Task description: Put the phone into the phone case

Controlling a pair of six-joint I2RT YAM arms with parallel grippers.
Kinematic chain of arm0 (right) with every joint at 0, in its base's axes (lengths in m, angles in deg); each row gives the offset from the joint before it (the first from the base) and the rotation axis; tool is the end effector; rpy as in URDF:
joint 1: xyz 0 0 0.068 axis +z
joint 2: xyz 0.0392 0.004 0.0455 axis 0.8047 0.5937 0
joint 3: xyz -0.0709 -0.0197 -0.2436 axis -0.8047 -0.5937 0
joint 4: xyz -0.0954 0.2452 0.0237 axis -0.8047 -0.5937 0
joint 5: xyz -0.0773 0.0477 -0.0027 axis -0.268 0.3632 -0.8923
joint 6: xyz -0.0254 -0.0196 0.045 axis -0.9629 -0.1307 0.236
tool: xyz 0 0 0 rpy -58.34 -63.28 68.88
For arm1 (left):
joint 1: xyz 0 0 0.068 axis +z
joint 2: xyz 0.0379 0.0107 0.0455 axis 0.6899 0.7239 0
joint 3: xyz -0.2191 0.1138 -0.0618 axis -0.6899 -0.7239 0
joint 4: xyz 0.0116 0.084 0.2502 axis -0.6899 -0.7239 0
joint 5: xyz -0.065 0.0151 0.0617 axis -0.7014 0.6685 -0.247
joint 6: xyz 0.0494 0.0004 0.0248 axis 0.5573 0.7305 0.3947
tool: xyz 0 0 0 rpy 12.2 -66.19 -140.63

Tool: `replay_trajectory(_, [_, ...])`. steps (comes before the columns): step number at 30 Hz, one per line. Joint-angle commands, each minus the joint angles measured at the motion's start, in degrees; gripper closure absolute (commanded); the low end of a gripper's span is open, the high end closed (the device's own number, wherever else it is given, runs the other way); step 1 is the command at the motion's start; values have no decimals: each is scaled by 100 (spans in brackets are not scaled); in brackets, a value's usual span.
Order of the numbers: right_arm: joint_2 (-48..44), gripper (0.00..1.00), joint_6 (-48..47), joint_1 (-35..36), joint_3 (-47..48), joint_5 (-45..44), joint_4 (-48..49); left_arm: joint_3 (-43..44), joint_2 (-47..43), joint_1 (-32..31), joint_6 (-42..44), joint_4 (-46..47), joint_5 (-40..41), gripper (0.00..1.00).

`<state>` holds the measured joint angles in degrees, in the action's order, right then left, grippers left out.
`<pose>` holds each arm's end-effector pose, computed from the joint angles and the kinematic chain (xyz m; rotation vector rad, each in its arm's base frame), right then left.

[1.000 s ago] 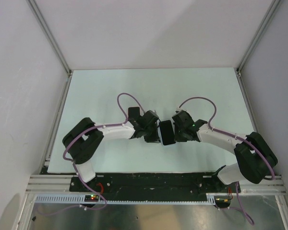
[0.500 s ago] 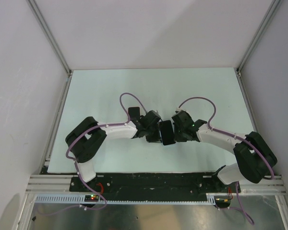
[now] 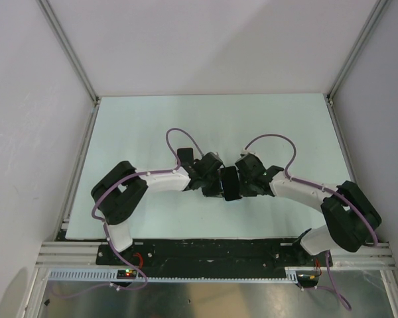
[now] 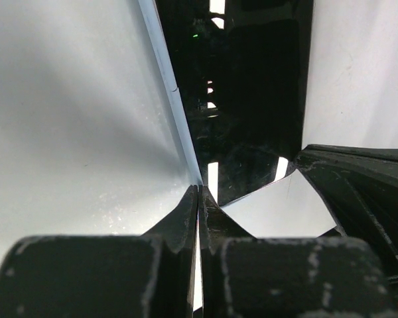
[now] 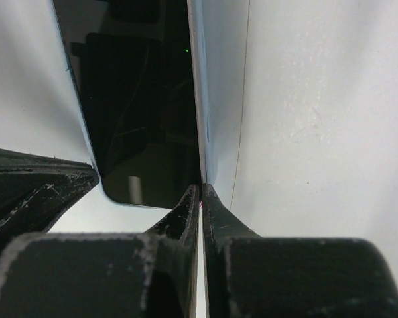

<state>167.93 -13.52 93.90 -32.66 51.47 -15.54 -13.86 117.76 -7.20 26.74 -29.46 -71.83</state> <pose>0.2124 0.1744 0.1465 -0.1317 2.6774 0.2532 0.2224 -0.2789 0.1297 -0.0101 2.7690 -0.7376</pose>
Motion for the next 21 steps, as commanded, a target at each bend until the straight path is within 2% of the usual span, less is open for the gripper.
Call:
replay_trajectory(1, [748,97,381,346,-230,535,682,254,96,-59,-33,145,-45,97])
replay_trajectory(12, [1185,99,618,562,-243,284,726,225,33,-53,-2,134,-26,97])
replay_trajectory(15, [840,98,600,529,-176,134,540,226,-86,-37,66,136,16,97])
replay_trajectory(21, [-15,89,436,83,260,-239,154,150,-540,98,181,-6,135,96])
